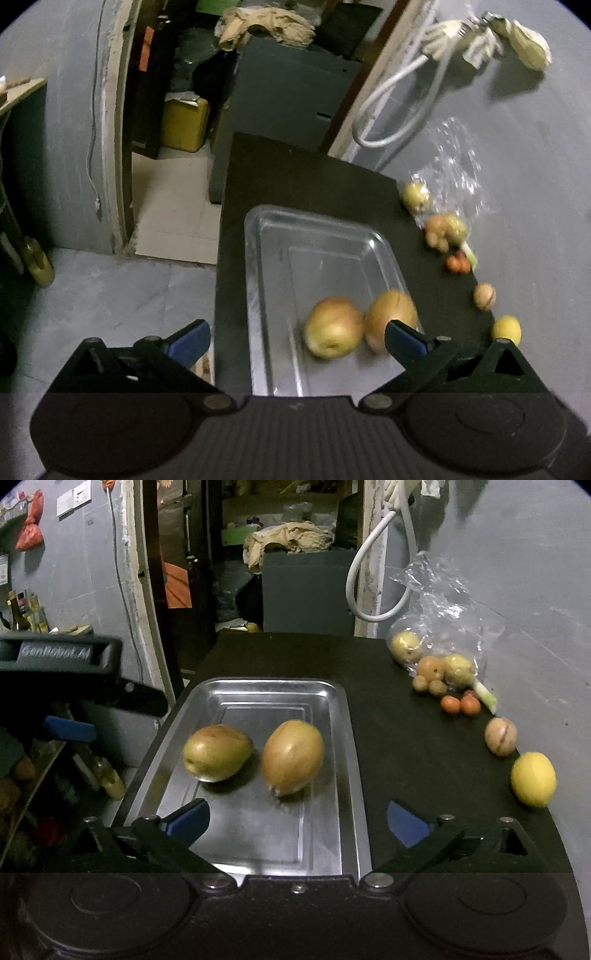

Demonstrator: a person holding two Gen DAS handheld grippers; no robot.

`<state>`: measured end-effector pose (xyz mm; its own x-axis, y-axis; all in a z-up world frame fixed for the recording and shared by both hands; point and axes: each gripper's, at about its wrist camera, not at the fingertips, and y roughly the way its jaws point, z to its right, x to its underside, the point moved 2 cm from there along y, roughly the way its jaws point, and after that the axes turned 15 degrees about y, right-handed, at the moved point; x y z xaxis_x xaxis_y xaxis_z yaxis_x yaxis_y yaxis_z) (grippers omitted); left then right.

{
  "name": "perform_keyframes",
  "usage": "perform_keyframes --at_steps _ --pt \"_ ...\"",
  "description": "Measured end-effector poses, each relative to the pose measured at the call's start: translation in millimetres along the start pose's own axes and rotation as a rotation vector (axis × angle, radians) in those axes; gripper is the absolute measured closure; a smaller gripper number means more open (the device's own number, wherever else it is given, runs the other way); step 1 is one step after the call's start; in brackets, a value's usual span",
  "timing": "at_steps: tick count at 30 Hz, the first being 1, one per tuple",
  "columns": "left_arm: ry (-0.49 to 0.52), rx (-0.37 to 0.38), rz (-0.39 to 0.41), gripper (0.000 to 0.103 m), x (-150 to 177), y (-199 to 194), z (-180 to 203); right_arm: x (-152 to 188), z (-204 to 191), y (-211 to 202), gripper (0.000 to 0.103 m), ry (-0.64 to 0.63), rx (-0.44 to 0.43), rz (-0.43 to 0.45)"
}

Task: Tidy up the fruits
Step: 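Withdraw both tools from the tray back toward the fruit row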

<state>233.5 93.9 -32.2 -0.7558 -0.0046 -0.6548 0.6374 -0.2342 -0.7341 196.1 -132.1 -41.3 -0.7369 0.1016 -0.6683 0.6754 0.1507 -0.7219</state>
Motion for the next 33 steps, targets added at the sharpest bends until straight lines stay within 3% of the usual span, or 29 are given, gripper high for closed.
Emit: perform_keyframes --at_steps 13,27,33 --pt "0.168 0.064 -0.142 0.001 54 -15 15 28 13 -45 0.001 0.048 0.071 -0.031" --pt "0.341 0.135 -0.197 0.001 59 -3 67 52 69 -49 0.001 0.224 0.280 -0.099" --pt "0.391 0.154 -0.213 0.001 57 4 90 51 90 -55 0.001 0.264 0.316 -0.056"
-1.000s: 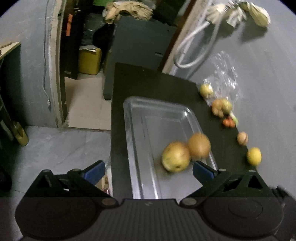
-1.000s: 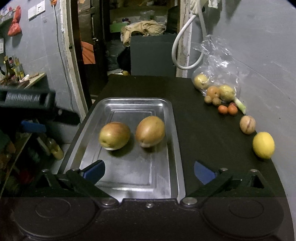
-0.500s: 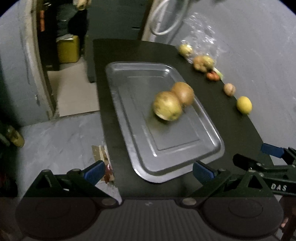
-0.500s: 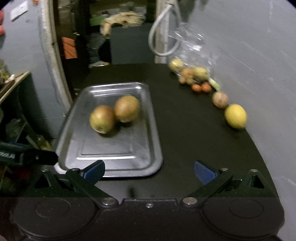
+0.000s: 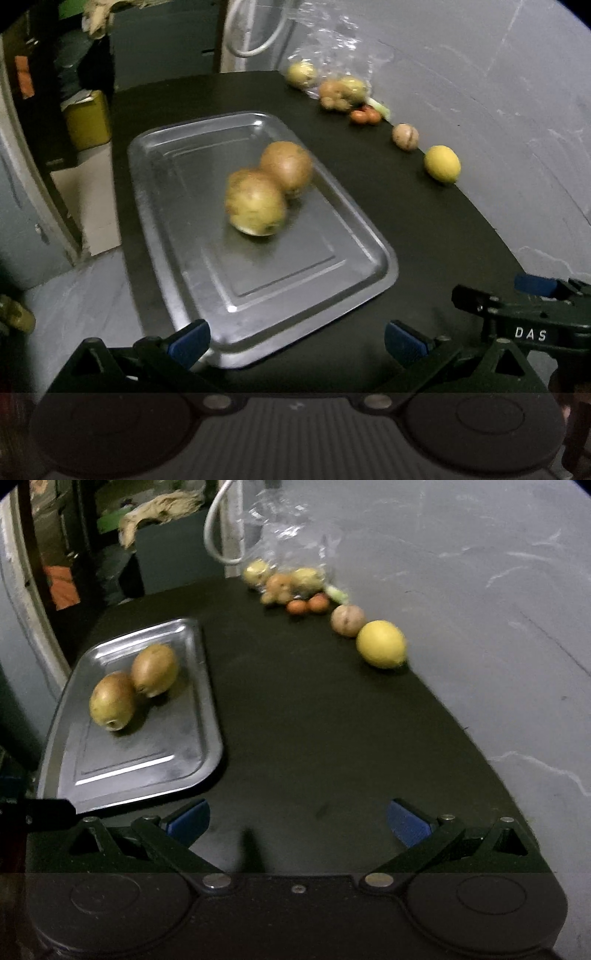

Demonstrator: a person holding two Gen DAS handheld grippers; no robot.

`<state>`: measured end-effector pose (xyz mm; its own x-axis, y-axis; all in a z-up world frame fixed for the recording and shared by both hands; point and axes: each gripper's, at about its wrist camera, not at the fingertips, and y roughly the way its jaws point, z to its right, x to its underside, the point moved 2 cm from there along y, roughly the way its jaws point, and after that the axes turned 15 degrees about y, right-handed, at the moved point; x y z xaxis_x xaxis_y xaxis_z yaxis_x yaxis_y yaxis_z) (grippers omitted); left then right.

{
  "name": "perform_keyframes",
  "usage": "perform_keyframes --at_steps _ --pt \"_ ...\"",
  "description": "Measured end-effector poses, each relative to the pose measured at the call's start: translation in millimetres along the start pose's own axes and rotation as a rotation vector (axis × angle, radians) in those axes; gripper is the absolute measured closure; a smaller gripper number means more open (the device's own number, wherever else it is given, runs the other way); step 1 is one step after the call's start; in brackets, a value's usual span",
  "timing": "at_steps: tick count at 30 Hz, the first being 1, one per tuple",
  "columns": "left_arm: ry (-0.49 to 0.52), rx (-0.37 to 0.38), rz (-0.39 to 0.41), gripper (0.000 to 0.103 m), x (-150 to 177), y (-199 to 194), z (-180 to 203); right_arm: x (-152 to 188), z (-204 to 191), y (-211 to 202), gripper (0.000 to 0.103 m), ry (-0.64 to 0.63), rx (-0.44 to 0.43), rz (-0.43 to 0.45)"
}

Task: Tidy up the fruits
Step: 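Withdraw both tools from the tray back toward the fruit row, then grasp the striped pepino with the left tool while the right tool grasps the lemon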

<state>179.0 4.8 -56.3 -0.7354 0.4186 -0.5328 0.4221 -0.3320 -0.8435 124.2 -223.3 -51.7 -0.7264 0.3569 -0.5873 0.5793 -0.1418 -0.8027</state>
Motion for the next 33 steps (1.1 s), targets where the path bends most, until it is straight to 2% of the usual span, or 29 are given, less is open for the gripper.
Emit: perform_keyframes --at_steps 7,12,17,22,28,33 --pt "0.014 0.015 0.012 0.001 -30 11 17 -29 22 2 0.001 0.019 0.020 0.094" --pt "-0.010 0.039 0.030 0.001 -57 20 26 -54 36 10 0.001 0.031 0.022 0.126" --pt "0.035 0.049 0.037 0.001 -81 36 33 -74 45 29 0.001 0.021 0.009 0.104" --pt "0.031 0.062 0.063 0.001 -111 55 34 -90 50 54 0.001 -0.016 0.009 0.090" --pt "0.017 0.048 0.089 0.001 -152 80 32 -102 49 79 0.001 -0.037 0.004 0.110" --pt "-0.001 0.069 0.107 0.001 -183 106 37 -112 44 100 0.001 -0.050 0.004 0.126"
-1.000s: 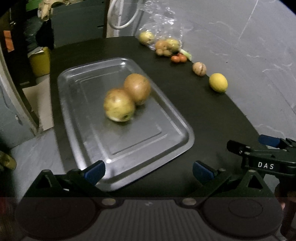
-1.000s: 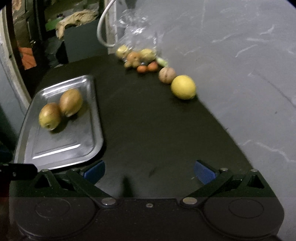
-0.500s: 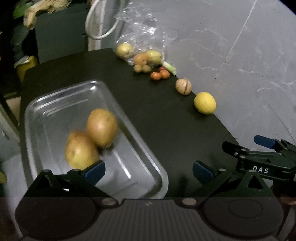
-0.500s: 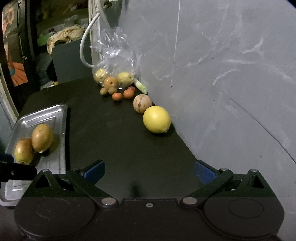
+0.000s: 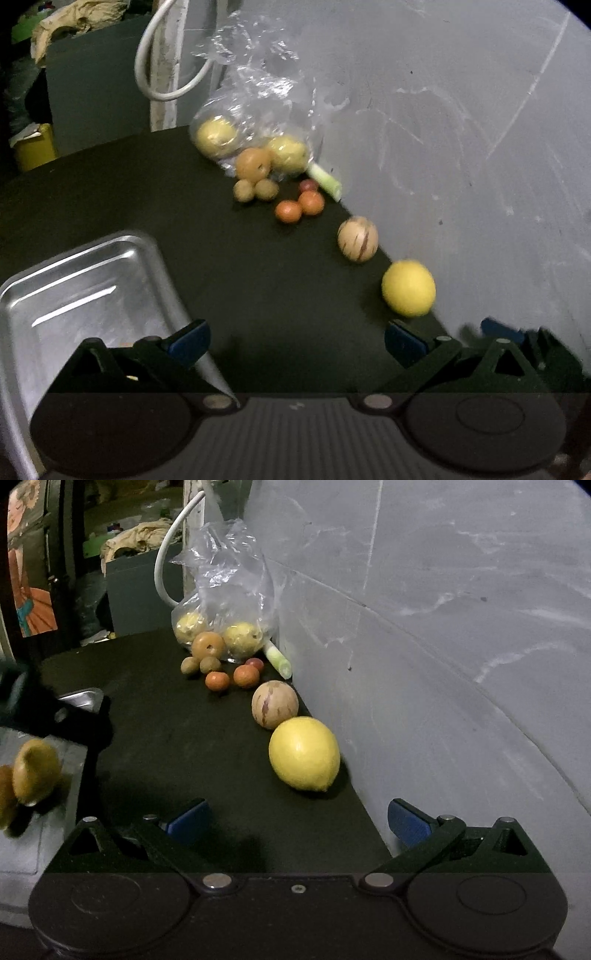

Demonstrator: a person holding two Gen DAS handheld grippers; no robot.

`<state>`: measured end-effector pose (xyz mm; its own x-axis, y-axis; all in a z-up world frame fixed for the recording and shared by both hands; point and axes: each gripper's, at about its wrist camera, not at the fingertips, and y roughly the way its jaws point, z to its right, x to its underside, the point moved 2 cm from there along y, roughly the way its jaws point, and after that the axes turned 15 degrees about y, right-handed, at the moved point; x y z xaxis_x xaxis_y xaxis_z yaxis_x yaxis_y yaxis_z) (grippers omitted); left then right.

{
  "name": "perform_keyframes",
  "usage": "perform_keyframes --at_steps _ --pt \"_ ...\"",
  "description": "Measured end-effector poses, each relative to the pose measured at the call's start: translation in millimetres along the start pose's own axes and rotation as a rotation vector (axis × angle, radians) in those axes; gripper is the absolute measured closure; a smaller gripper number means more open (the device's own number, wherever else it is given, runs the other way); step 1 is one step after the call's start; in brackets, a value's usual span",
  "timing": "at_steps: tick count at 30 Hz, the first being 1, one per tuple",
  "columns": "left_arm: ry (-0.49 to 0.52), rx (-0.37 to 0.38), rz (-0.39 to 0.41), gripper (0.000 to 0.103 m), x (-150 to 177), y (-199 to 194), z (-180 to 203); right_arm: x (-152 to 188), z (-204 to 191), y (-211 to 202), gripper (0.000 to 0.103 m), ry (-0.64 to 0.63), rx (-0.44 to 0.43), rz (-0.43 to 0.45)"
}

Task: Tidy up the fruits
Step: 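Grasp the striped pepino with the left tool while the right tool grasps the lemon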

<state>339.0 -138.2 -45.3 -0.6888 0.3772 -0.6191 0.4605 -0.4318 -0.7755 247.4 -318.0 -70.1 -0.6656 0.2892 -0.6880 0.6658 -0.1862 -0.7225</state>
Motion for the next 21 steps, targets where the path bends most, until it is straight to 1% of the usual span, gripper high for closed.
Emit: perform_keyframes --at_steps 5,7,8,11,12,14,18,21 --pt "-0.041 0.020 0.035 0.001 -24 27 -5 -5 -3 18 0.001 0.015 0.002 0.014" --pt "-0.043 0.024 0.044 0.001 -31 38 -5 -7 -5 26 0.001 0.015 0.005 0.017" --pt "-0.038 0.021 0.074 0.001 -35 43 -5 -7 -6 30 0.001 0.016 0.003 0.013" --pt "0.009 0.039 0.079 0.001 -46 58 -1 -8 -9 39 0.001 0.016 -0.008 0.004" --pt "0.048 0.071 0.058 0.001 -48 63 3 -8 -10 41 0.001 0.011 -0.010 0.003" --pt "0.076 0.074 0.055 0.001 -53 73 8 -10 -14 46 0.001 0.000 -0.014 0.004" --pt "0.115 0.090 0.036 0.001 -59 92 16 -12 -17 53 0.001 -0.002 -0.032 0.004" --pt "0.135 0.101 0.021 0.001 -64 106 20 -13 -18 59 0.001 0.012 -0.049 -0.013"
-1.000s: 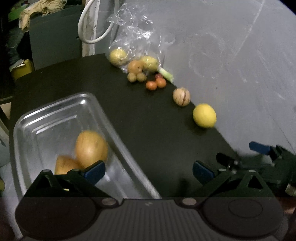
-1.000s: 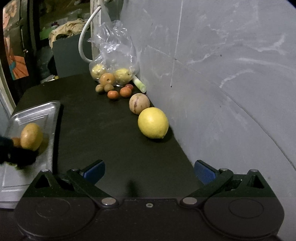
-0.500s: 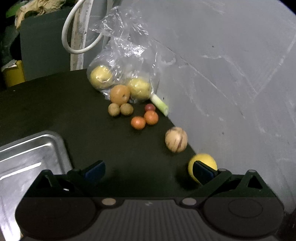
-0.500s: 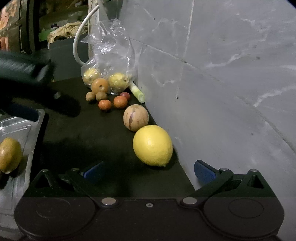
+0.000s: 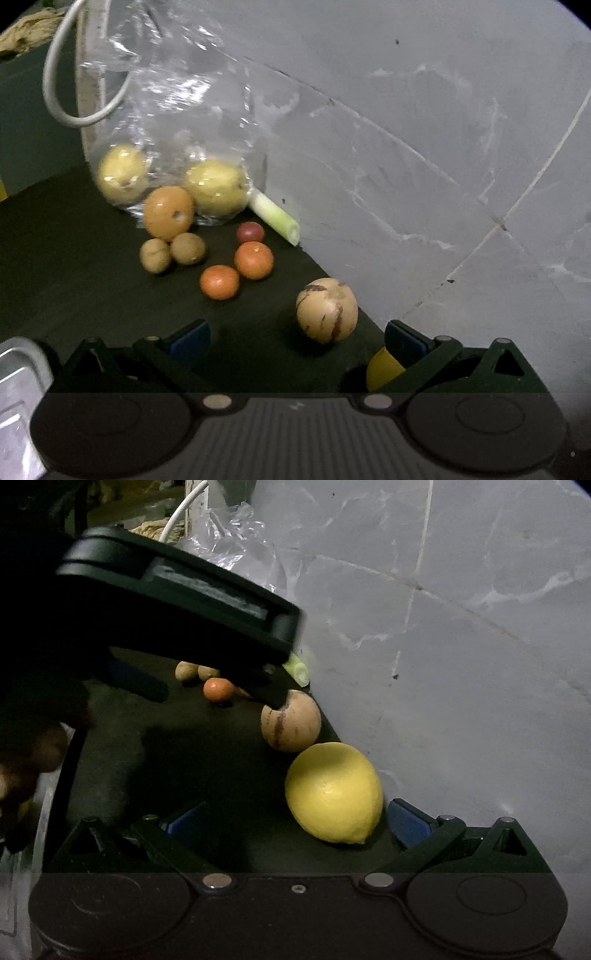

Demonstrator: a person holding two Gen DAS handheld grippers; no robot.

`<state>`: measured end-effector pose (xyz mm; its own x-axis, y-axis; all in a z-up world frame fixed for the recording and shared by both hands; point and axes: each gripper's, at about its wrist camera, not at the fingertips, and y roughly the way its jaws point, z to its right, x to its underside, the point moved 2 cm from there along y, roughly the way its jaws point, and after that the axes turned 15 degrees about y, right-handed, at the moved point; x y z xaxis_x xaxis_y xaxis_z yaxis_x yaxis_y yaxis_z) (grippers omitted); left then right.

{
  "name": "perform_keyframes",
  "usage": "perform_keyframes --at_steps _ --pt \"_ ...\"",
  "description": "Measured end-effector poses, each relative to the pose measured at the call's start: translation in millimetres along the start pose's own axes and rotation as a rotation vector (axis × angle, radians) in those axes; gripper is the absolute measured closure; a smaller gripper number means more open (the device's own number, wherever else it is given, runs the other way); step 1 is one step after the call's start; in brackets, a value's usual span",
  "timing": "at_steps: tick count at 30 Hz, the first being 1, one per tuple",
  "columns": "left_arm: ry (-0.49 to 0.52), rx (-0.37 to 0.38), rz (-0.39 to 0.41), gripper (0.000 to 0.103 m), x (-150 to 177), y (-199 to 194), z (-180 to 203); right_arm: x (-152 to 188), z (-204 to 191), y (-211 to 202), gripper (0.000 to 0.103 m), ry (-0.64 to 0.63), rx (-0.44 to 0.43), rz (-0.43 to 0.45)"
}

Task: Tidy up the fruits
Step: 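Grasp the striped pepino with the left tool while the right tool grasps the lemon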

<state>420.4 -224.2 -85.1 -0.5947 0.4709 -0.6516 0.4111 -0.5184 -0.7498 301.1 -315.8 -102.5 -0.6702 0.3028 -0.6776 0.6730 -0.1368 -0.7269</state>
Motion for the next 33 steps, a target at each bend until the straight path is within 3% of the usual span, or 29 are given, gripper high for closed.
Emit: perform_keyframes --at_steps 7,15,26,33 --pt "-0.025 0.008 -0.019 0.001 -10 27 0 -1 -4 3 0.001 0.005 -0.011 0.025" --pt "0.074 0.021 -0.043 0.003 -18 40 8 1 0 2 0.006 0.013 -0.008 0.039" --pt "0.061 0.068 -0.089 0.029 -22 55 12 -1 10 -12 0.025 0.074 -0.024 0.031" --pt "0.061 0.065 -0.099 0.046 -26 62 13 3 12 -16 0.028 0.087 -0.028 0.011"
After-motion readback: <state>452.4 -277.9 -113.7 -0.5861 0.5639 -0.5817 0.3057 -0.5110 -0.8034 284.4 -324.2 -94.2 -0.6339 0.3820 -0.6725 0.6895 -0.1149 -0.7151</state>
